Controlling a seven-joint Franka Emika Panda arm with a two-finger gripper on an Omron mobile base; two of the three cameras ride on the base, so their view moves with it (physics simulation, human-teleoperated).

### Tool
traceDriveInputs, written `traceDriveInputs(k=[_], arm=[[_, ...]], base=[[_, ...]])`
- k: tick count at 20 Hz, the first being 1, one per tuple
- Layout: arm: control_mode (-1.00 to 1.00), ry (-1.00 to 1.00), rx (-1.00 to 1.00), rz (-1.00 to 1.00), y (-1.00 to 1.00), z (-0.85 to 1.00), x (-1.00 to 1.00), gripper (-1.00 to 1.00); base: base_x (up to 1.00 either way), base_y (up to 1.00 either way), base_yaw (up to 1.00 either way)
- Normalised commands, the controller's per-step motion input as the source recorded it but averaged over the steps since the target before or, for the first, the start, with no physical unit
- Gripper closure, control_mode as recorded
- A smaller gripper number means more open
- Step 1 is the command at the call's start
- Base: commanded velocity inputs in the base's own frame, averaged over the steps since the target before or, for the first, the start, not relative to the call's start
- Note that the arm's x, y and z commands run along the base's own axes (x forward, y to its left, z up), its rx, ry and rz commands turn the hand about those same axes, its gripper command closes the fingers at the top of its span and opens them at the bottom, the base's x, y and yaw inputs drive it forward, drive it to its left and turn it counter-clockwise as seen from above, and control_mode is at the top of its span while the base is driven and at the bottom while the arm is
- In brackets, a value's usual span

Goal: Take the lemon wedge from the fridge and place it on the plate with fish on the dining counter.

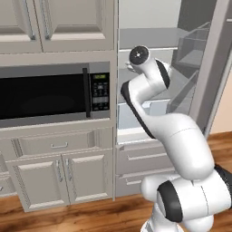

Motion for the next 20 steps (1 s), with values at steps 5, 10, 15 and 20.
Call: traceDriveInputs(k=[5, 10, 15, 20], arm=[[-1.0, -0.01, -0.05, -0.03, -0.65, -0.18, 0.0, -1.0], [-1.0, -0.01, -0.05, -0.09, -0.59, -0.13, 0.0, -1.0], [-1.0, 0.0, -0.07, -0.21, -0.33, -0.13, 0.21, -1.0], [-1.0, 0.0, 0.0, 0.0, -0.2, 0.0, 0.43, -1.0]], base=[[0.0, 0.0, 0.0], [0.0, 0.0, 0.0], [0.0, 0.0, 0.0], [0.0, 0.0, 0.0]])
